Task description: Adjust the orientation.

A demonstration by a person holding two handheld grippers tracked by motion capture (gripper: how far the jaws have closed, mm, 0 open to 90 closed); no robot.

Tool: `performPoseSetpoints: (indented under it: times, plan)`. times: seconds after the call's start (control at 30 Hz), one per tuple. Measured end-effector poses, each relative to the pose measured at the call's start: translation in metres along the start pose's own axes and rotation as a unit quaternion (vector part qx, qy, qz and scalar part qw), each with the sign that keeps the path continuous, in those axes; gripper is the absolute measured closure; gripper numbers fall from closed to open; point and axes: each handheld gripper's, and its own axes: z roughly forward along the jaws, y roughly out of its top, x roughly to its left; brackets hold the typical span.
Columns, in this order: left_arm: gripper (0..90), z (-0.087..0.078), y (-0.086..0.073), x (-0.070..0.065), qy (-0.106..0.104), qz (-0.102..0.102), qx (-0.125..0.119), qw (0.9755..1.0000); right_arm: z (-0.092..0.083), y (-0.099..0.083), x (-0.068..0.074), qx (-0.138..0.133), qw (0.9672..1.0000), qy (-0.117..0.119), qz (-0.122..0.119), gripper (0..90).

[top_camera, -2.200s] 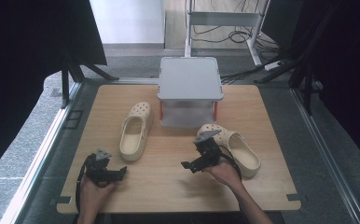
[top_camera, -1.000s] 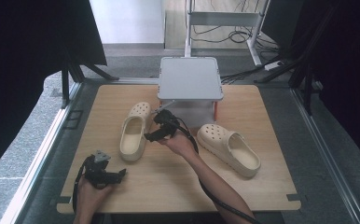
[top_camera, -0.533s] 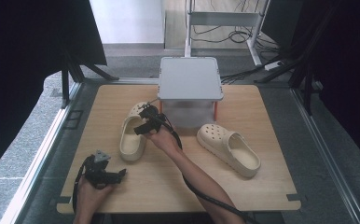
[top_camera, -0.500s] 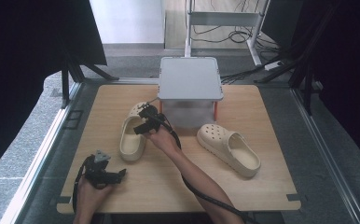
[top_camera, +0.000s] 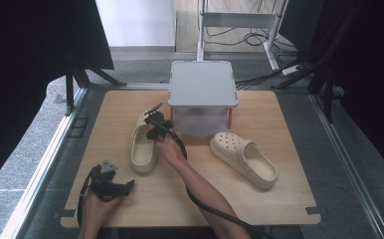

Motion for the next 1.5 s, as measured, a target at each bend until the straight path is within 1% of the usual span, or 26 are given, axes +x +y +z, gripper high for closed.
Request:
performPoseSetpoints:
  times: [0.1,0.13,0.2,0.23,0.27,0.37,0.4,0.43,0.47,0.5,0.6,0.63,0.67,0.77,0.97,1.07,1.17,1.27,1.37,1.4,1.43,1.47,1.5]
  plan:
    - [0.0,0.000,0.000,0.000,0.000,0.000,0.000,1.0000,-0.004,0.000,-0.008,0.006,1.0000,0.001,0.004,73.7]
    - [0.0,0.000,0.000,0.000,0.000,0.000,0.000,1.0000,-0.005,0.000,-0.011,0.007,1.0000,0.004,0.002,76.3]
    - [0.0,0.000,0.000,0.000,0.000,0.000,0.000,1.0000,-0.009,-0.001,-0.014,0.006,0.9998,0.018,-0.001,77.0]
    - [0.0,0.000,0.000,0.000,0.000,0.000,0.000,1.0000,-0.011,-0.001,-0.014,0.008,0.9998,0.018,-0.006,77.0]
    - [0.0,0.000,0.000,0.000,0.000,0.000,0.000,1.0000,-0.014,-0.001,-0.012,0.007,0.9996,0.023,-0.016,77.0]
    - [0.0,0.000,0.000,0.000,-0.001,-0.001,0.000,1.0000,-0.023,0.000,-0.009,0.006,0.9990,0.029,-0.034,77.0]
    - [0.0,0.000,0.000,0.000,-0.002,-0.001,0.000,1.0000,-0.032,-0.001,-0.007,0.005,0.9980,0.040,-0.048,77.0]
    - [0.0,0.000,0.000,0.000,-0.001,-0.001,0.000,1.0000,-0.032,-0.001,-0.007,0.005,0.9980,0.040,-0.048,77.0]
    - [0.0,0.000,0.000,0.000,-0.001,-0.001,-0.001,1.0000,-0.036,-0.001,-0.006,0.005,0.9976,0.045,-0.053,77.0]
    - [0.0,0.000,0.000,0.000,-0.001,-0.001,-0.001,1.0000,-0.042,-0.002,-0.005,0.001,0.9966,0.053,-0.063,77.0]
    - [0.0,0.000,0.000,0.000,-0.001,-0.001,-0.001,1.0000,-0.057,-0.005,-0.002,-0.003,0.9950,0.063,-0.077,77.0]
    - [0.0,0.000,0.000,0.000,-0.001,-0.001,-0.001,1.0000,-0.067,-0.008,-0.001,-0.007,0.9937,0.069,-0.089,76.9]
    - [0.0,0.000,0.000,0.000,-0.001,-0.001,-0.001,1.0000,-0.067,-0.008,-0.001,-0.007,0.9937,0.069,-0.089,76.9]
    - [0.0,0.000,0.000,0.000,-0.001,-0.001,-0.001,1.0000,-0.081,-0.015,-0.003,-0.008,0.9924,0.083,-0.091,76.9]
    - [0.0,0.000,0.000,0.000,-0.001,0.000,0.000,1.0000,-0.111,-0.035,-0.014,-0.016,0.9873,0.123,-0.099,76.7]
    - [0.0,0.000,0.000,0.000,-0.001,0.000,0.000,1.0000,-0.127,-0.045,-0.018,-0.020,0.9858,0.131,-0.103,76.7]
    - [0.0,0.000,0.000,0.000,-0.001,0.000,-0.001,1.0000,-0.143,-0.058,-0.020,-0.029,0.9845,0.134,-0.110,76.7]
    - [0.0,0.000,0.000,0.000,-0.001,0.001,0.001,1.0000,-0.155,-0.072,-0.022,-0.033,0.9829,0.140,-0.115,76.6]
    - [0.0,0.000,0.000,0.000,-0.001,0.000,0.000,1.0000,-0.167,-0.092,-0.026,-0.038,0.9818,0.147,-0.115,76.6]
    - [0.0,0.000,0.000,0.000,-0.001,-0.001,0.000,1.0000,-0.170,-0.099,-0.027,-0.043,0.9814,0.148,-0.115,76.6]
    - [0.0,0.000,0.000,0.000,-0.001,-0.001,0.000,1.0000,-0.175,-0.112,-0.028,-0.051,0.9811,0.147,-0.115,76.4]
    - [0.0,0.000,0.000,0.000,-0.001,-0.001,0.000,1.0000,-0.175,-0.112,-0.028,-0.051,0.9811,0.147,-0.115,76.4]
    - [0.0,0.000,0.000,0.000,-0.001,0.000,0.001,1.0000,-0.178,-0.119,-0.029,-0.055,0.9809,0.147,-0.115,76.4]
